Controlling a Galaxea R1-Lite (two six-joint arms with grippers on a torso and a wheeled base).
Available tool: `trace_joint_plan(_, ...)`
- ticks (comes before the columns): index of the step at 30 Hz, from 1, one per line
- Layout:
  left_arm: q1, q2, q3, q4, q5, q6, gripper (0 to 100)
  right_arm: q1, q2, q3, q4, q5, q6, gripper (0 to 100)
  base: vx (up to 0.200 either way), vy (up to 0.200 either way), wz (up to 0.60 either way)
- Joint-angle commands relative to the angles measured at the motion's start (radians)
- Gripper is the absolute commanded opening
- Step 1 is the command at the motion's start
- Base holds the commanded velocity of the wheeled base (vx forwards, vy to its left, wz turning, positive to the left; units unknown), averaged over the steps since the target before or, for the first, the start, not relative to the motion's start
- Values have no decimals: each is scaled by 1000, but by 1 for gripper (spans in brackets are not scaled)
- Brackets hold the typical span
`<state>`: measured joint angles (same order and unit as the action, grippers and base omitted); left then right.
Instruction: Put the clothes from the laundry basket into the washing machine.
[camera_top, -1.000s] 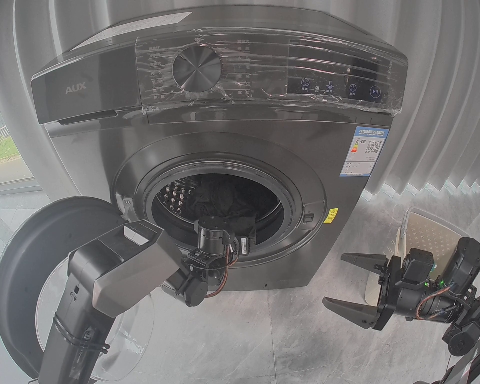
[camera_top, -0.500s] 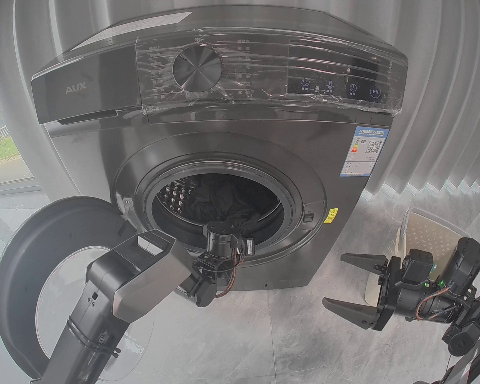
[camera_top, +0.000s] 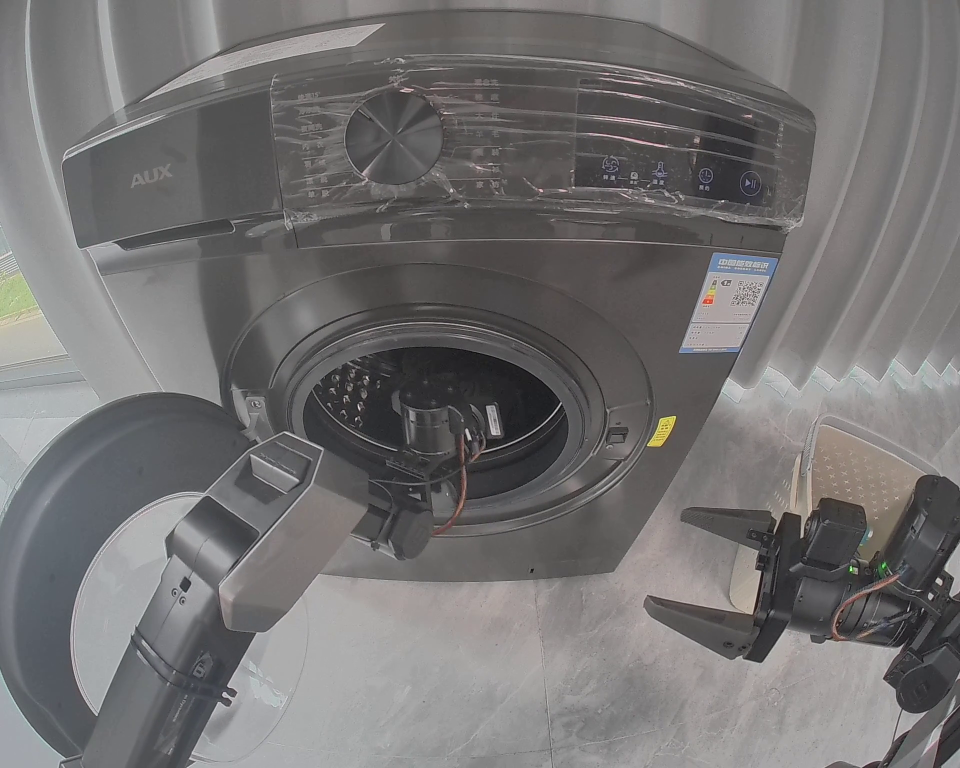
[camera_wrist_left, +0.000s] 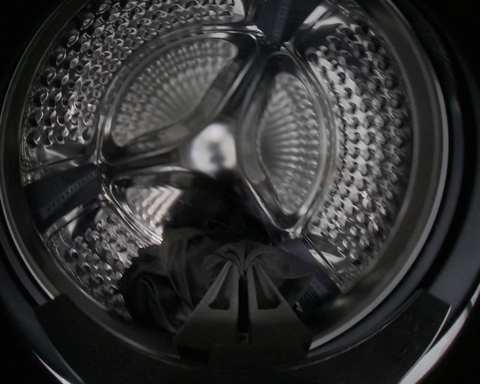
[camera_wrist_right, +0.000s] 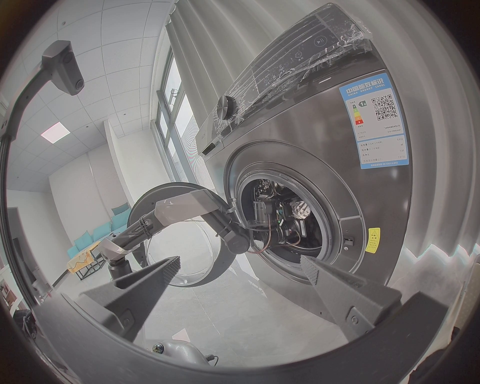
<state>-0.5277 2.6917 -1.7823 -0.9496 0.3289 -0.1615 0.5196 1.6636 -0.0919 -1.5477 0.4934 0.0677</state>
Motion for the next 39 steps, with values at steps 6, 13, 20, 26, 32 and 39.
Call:
trace_joint_plan(6,60,14,-94,32,9,11,0,0,2,1,0,1,0,100,0,0,0)
trace_joint_plan(13,74,28,-104,55,7,10,100,0,1,1,0,1,0,100,0,0,0)
trace_joint_plan(20,74,28,-88,63,12,10,100,4,1,0,0,1,0,100,0,0,0)
trace_joint_plan(26,75,22,-45,144,84,10,100,8,1,0,0,1,0,100,0,0,0)
trace_joint_plan(32,69,10,-52,216,98,-33,100,8,2,1,0,1,0,100,0,0,0)
trace_joint_plan(39,60,-43,-129,396,98,-251,100,8,2,1,0,1,0,100,0,0,0)
